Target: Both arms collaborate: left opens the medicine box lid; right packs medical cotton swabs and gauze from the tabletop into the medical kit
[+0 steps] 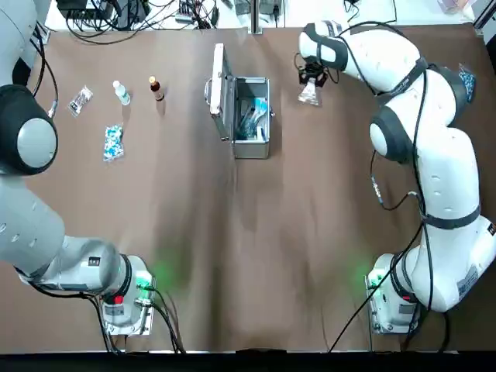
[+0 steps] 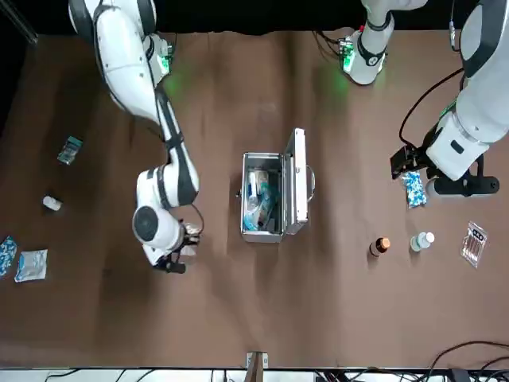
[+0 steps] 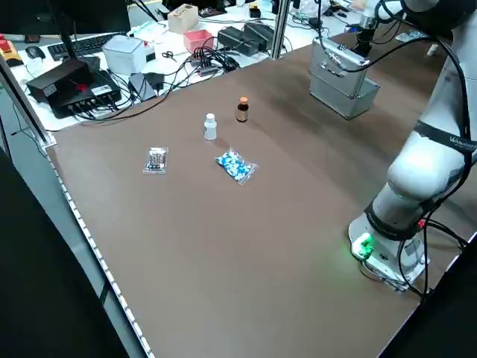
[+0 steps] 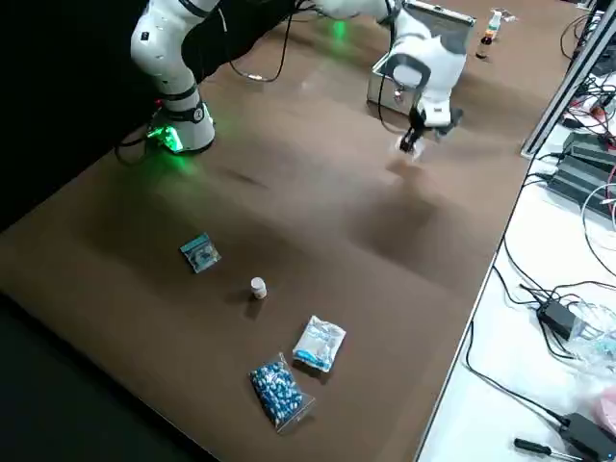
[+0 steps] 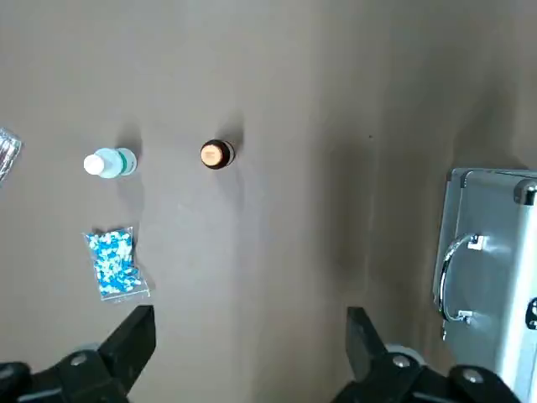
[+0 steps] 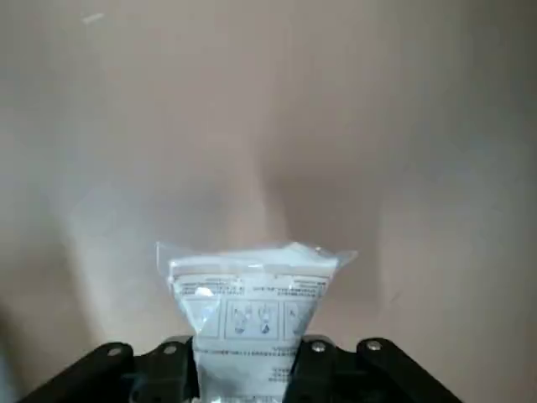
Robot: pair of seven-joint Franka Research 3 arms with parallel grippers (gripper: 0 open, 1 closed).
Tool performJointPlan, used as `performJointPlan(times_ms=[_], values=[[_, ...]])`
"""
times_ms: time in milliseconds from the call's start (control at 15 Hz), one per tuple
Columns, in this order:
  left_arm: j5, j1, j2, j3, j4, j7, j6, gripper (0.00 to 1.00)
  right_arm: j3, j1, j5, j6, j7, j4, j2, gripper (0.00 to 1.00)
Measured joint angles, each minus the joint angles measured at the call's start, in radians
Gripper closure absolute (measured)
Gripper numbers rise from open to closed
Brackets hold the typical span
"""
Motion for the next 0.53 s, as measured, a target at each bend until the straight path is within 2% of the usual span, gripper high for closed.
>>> performJointPlan(times_ms=[267, 533], values=[[0.0, 0.003, 0.0, 0.0, 0.0, 0.0, 0.0, 0.0, 0.0, 0.089, 0.082, -0.083, 0.1, 0.007, -0.093, 0.78], [0.0, 0.004, 0.0, 0.0, 0.0, 0.0, 0.0, 0.0, 0.004, 0.186, 0.104, -0.093, 0.232, 0.006, -0.142, 0.78]])
